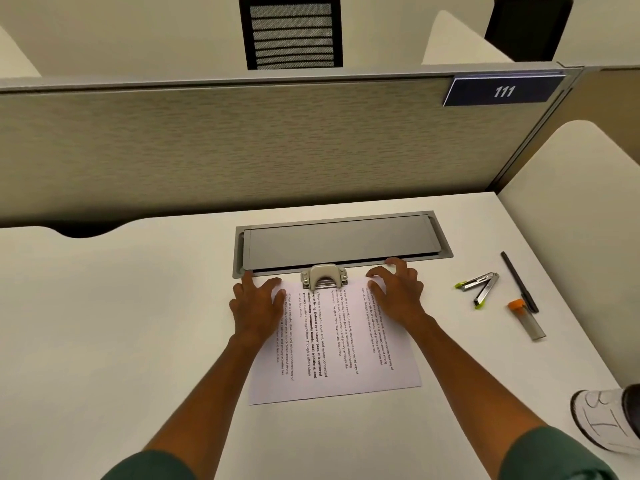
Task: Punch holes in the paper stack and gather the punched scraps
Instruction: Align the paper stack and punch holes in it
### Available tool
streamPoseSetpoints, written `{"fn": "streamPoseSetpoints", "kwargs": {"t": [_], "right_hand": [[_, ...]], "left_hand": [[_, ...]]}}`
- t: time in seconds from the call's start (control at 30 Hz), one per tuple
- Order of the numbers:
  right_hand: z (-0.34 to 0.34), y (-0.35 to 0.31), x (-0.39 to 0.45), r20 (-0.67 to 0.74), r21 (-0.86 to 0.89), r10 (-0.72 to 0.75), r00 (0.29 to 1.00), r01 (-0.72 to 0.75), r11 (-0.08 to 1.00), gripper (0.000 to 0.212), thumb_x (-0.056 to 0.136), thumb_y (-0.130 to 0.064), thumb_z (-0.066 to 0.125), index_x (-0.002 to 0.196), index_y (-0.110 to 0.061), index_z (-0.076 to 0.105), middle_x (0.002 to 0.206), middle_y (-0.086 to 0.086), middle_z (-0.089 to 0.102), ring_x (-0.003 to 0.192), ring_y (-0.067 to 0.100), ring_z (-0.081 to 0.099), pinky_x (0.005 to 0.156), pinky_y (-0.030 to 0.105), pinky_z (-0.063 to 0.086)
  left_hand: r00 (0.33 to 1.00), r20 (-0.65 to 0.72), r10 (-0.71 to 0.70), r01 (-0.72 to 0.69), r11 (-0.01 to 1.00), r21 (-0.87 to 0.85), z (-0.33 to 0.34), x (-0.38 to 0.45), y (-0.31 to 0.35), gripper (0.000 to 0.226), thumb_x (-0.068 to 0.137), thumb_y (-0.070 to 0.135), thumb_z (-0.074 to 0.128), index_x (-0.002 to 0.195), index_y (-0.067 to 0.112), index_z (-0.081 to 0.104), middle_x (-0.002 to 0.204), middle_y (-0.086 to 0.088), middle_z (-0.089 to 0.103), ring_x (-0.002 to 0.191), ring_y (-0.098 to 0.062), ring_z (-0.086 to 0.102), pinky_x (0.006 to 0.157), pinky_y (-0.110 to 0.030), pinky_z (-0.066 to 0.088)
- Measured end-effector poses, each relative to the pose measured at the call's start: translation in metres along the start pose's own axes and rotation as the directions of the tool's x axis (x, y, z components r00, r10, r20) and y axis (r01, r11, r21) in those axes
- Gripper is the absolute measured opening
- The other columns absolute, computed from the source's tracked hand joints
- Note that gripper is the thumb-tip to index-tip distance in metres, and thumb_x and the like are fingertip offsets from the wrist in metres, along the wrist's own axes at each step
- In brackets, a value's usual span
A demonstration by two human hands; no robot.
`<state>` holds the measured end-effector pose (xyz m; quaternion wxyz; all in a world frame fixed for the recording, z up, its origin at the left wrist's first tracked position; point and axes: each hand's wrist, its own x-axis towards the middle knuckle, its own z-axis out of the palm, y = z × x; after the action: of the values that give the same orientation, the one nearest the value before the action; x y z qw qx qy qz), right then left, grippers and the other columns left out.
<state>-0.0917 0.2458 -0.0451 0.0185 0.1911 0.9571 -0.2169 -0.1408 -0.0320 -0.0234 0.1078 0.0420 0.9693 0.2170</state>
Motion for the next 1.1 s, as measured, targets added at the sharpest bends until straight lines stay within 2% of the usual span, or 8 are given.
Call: {"fn": "streamPoseSetpoints", "kwargs": {"t": [0.5,0.73,0.83,0.93,1.1], "right_hand": [[0.006,-0.001,0.003,-0.021,-0.002,0.008,1.000,-0.008,1.000,0.019,0.091,-0.037,0.059,0.109,-0.033,0.062,0.146,0.002,0.037,0.127,0.026,0.039,0.103,0.044,0.033],[0.010,-0.001,0.005,-0.044,0.014,0.015,0.999,-0.014,1.000,0.016,0.090,-0.036,0.062,0.105,-0.032,0.063,0.145,0.001,0.039,0.126,0.026,0.039,0.102,0.044,0.033],[0.011,0.000,0.005,-0.048,0.015,0.020,0.999,-0.019,1.000,0.015,0.090,-0.036,0.062,0.104,-0.032,0.063,0.145,0.000,0.038,0.127,0.026,0.039,0.103,0.044,0.032],[0.011,-0.001,0.005,-0.053,0.007,0.020,0.998,-0.020,1.000,0.015,0.090,-0.036,0.062,0.104,-0.032,0.063,0.145,0.000,0.038,0.127,0.026,0.038,0.102,0.043,0.032],[0.011,-0.001,0.005,-0.049,0.007,0.027,0.998,-0.027,1.000,0.016,0.090,-0.036,0.062,0.105,-0.032,0.063,0.146,0.000,0.037,0.128,0.026,0.037,0.102,0.043,0.032]], "left_hand": [[0.999,-0.009,-0.036,0.036,0.999,-0.025,0.003,0.003,0.003,0.039,0.095,0.038,0.060,0.131,0.025,0.059,0.160,-0.013,0.023,0.142,-0.037,0.028,0.112,-0.054,0.030],[0.999,-0.013,-0.040,0.040,0.999,-0.014,0.003,0.004,0.004,0.044,0.094,0.043,0.060,0.134,0.025,0.058,0.162,-0.012,0.020,0.144,-0.037,0.026,0.113,-0.055,0.028],[0.998,-0.055,0.042,-0.045,0.997,-0.058,0.005,0.004,0.011,0.052,0.090,0.045,0.065,0.136,0.023,0.056,0.163,-0.010,0.021,0.147,-0.035,0.025,0.115,-0.055,0.024],[0.980,-0.055,0.192,-0.198,0.972,-0.126,0.008,0.007,0.025,0.058,0.087,0.043,0.070,0.138,0.022,0.054,0.161,-0.006,0.029,0.147,-0.029,0.027,0.119,-0.051,0.021],[0.937,-0.020,0.348,-0.347,0.926,-0.151,0.012,0.012,0.046,0.061,0.089,0.039,0.069,0.143,0.020,0.049,0.155,-0.004,0.041,0.143,-0.027,0.034,0.118,-0.043,0.026]]}}
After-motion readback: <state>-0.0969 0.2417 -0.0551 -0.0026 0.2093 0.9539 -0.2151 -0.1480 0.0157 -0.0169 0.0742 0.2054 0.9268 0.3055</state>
